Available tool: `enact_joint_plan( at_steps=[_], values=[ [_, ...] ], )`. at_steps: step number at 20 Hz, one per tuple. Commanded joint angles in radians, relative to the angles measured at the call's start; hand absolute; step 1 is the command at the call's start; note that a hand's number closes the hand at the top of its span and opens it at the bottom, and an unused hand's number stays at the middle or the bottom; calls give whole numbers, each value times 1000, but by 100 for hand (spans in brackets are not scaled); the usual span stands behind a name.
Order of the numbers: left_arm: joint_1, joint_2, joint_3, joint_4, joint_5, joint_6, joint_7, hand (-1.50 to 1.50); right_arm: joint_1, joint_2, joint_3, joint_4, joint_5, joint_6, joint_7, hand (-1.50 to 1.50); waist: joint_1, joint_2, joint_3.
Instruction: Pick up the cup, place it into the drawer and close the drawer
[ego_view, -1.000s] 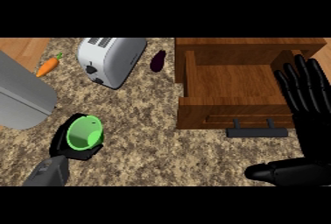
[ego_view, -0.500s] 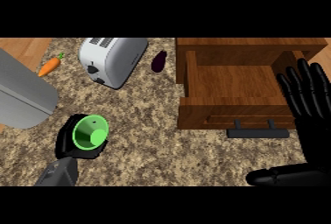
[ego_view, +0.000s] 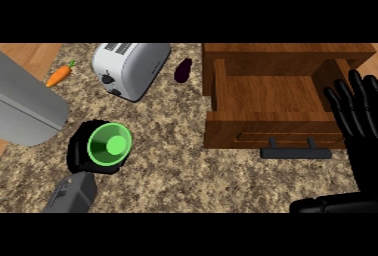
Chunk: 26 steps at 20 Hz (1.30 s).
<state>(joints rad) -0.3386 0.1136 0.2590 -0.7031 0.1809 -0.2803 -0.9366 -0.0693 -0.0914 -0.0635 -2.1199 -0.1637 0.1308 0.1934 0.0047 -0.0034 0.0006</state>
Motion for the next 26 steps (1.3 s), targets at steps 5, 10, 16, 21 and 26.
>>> enact_joint_plan(
  at_steps=[5,10,16,21,26],
  values=[
    [59,-78,-125,-426,34,18,257,150,14,7,4,-21,1,-6,12,-150,6,-3,1],
    [28,-112,-238,-641,109,160,470,150,-16,-2,-26,96,11,15,-67,-150,4,-1,1],
    [-133,-113,-234,-699,86,258,623,150,-102,-50,-84,122,-64,34,-11,-150,-6,3,0],
    [-243,-113,-290,-687,68,371,683,150,-46,-16,-41,112,1,29,-87,-150,-10,3,0],
    [-407,-105,-248,-647,31,423,797,150,-19,-39,-60,19,-60,39,3,-150,-16,3,0]
  ],
)
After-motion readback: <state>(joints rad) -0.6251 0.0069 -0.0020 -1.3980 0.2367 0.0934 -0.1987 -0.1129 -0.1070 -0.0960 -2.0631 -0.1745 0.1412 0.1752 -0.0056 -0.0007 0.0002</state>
